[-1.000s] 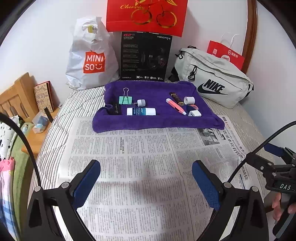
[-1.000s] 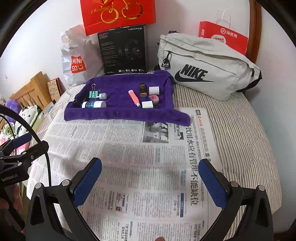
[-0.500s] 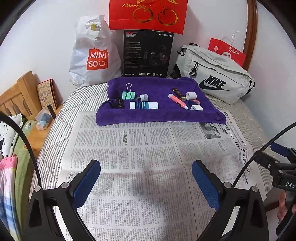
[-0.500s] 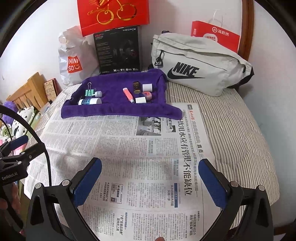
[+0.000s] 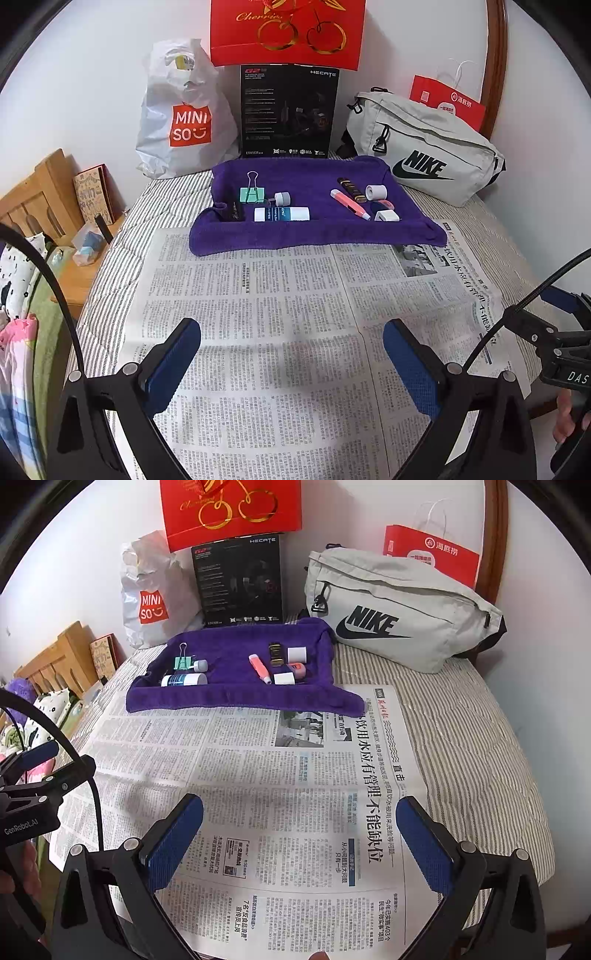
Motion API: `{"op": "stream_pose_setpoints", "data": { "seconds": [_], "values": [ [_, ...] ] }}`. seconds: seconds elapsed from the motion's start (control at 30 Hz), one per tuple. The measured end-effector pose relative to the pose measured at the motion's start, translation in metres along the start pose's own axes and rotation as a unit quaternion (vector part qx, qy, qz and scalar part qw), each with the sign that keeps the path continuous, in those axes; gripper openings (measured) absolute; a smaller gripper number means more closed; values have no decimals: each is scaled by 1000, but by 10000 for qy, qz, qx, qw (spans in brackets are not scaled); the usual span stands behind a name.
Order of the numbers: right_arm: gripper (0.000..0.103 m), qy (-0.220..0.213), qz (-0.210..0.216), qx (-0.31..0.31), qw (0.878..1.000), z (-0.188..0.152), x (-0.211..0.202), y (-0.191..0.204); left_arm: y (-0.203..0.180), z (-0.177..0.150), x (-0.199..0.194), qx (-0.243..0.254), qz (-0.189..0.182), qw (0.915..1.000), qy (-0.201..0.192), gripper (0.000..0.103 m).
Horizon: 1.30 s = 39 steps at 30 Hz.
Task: Organize rigid objects
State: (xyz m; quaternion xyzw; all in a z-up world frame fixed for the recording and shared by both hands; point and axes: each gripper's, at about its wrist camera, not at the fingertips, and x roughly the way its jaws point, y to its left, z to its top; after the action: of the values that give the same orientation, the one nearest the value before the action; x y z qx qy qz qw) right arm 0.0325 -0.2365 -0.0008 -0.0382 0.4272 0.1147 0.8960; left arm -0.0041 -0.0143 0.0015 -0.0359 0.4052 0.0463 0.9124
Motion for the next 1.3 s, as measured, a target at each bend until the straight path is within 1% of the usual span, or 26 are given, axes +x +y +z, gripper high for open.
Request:
{"op": "stream_pose_setpoints", "data": {
  "seconds": [1.3],
  "values": [
    [103, 41, -168, 12, 9999, 1, -2, -5, -2, 0, 4, 23, -19, 10000, 89, 100]
  ]
}}
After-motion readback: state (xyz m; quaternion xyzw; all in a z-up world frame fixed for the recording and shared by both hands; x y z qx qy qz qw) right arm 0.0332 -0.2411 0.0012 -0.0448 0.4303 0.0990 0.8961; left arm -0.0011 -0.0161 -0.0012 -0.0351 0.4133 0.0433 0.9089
